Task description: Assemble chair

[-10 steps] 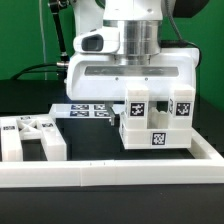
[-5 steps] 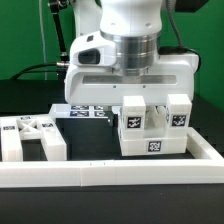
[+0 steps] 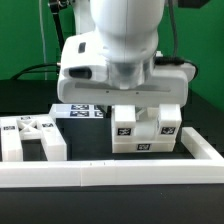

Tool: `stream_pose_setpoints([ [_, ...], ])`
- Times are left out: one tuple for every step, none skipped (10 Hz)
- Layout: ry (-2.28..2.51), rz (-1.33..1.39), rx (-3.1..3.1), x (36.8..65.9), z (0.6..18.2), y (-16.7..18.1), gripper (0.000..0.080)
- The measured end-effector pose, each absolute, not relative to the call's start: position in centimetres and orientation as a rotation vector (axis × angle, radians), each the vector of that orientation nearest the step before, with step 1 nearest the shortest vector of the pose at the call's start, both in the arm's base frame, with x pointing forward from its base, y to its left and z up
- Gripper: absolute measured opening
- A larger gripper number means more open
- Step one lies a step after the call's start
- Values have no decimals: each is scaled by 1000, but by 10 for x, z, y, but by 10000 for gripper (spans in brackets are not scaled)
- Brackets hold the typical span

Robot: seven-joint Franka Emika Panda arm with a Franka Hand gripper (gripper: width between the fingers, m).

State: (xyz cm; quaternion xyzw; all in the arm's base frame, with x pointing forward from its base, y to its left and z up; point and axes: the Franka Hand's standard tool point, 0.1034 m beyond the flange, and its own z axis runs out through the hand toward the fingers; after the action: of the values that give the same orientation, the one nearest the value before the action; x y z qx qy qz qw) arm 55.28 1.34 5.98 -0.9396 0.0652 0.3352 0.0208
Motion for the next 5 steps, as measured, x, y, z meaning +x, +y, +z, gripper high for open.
stream_pose_setpoints([
  [220,1126,-2886,550,59,12,330],
  [246,1284,-2832,541,60,13,330],
  [271,1407,-2797,538,60,12,330],
  [294,1520,-2752,534,60,11,330],
  [306,1609,-2710,531,59,9,330],
])
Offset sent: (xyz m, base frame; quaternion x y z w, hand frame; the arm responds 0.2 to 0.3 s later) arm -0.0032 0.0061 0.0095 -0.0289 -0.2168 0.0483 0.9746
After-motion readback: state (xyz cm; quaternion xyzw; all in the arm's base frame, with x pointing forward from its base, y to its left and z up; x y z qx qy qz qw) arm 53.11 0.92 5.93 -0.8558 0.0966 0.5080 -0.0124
